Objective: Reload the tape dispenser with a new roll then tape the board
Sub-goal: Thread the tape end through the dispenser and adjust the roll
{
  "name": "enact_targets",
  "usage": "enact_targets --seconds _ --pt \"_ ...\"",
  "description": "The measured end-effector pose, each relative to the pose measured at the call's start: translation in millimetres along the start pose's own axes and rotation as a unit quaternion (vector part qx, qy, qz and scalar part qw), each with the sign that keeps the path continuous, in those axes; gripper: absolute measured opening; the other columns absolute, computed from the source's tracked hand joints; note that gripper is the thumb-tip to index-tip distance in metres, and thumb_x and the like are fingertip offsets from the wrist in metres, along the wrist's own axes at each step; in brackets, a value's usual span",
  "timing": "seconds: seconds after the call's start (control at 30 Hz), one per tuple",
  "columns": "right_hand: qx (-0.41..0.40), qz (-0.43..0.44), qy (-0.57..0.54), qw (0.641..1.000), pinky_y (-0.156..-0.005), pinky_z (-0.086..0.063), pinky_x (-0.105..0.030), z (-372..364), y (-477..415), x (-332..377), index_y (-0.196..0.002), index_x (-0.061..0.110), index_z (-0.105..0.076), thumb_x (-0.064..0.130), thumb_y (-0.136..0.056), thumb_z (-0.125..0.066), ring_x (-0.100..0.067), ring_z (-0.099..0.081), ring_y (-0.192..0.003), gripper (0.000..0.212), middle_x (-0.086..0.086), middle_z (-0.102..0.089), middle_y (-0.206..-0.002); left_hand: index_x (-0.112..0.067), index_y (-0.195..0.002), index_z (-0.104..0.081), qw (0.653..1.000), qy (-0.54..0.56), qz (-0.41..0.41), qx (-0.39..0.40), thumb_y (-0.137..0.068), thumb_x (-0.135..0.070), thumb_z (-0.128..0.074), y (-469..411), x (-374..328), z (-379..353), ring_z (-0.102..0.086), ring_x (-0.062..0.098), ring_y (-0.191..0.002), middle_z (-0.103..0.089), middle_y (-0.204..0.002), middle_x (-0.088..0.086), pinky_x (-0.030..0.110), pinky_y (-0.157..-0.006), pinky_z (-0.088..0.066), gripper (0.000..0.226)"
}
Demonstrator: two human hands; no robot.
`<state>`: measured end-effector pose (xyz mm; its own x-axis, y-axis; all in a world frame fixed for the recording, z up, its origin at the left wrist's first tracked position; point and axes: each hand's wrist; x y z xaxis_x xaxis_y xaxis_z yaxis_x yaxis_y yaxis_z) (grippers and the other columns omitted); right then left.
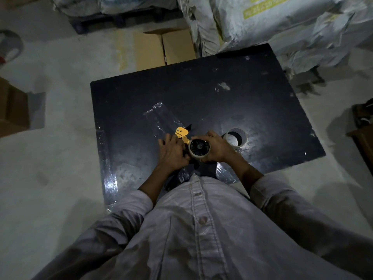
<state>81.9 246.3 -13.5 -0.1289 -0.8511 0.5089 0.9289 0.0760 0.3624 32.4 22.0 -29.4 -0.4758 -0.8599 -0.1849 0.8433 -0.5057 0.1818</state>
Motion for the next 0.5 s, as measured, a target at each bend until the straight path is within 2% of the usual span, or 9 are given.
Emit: enact_targets --seconds 0.1,0.27,0.4,0.5 --pt "-0.001 -0.001 -0.003 1.000 -0.093 -0.060 -0.045 -0.8 0.2 -0.6 -0.155 0.057 -0.043 0.042 -0.059 -0.098 -0.023 -0.059 -0.111 0.112 0.003 -0.044 -0.124 -0.028 -0.112 -0.076 1.000 -0.024 0.005 0.006 -0.076 -0.068 -0.069 -2.3 -4.0 6.8 -0.049 0.032 -0.118 -0.066 -0.115 0.005 0.049 -0.096 -0.040 0.054" --pt "0.002 -0.001 -0.007 1.000 -0.093 -0.060 -0.044 -0.4 -0.1 -0.2 -0.155 0.057 -0.043 0.043 -0.060 -0.098 -0.022 -0.060 -0.109 0.110 0.002 -0.044 -0.121 -0.042 -0.130 -0.075 1.000 -0.012 0.006 0.023 -0.084 -0.072 -0.066 -3.8 -7.6 5.5 -0.048 0.033 -0.120 -0.066 -0.114 0.006 0.048 -0.095 -0.037 0.055" --pt "-0.002 0.003 -0.012 1.000 -0.093 -0.059 -0.041 0.9 1.6 1.4 -0.155 0.055 -0.046 0.041 -0.061 -0.098 -0.023 -0.061 -0.108 0.108 0.001 -0.044 -0.122 -0.036 -0.111 -0.083 0.999 -0.010 0.018 0.026 -0.087 -0.059 -0.076 -7.7 -11.2 10.5 -0.049 0.033 -0.119 -0.067 -0.110 0.004 0.048 -0.096 -0.031 0.035" --pt "-0.001 -0.002 -0.010 1.000 -0.093 -0.059 -0.041 1.3 2.6 2.6 -0.155 0.056 -0.044 0.041 -0.061 -0.098 -0.022 -0.060 -0.110 0.109 0.002 -0.044 -0.124 -0.029 -0.103 -0.087 0.999 0.007 0.031 0.015 -0.092 -0.046 -0.074 -4.8 -12.3 10.0 -0.049 0.033 -0.120 -0.067 -0.108 0.005 0.048 -0.097 -0.030 0.024"
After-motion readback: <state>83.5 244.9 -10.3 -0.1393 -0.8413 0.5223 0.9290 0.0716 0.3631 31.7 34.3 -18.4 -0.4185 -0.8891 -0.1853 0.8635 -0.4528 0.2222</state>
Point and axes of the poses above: each hand's wrist, its own y-axis away from the middle knuckle, its own z-axis out of the back of the hand, x = y × z
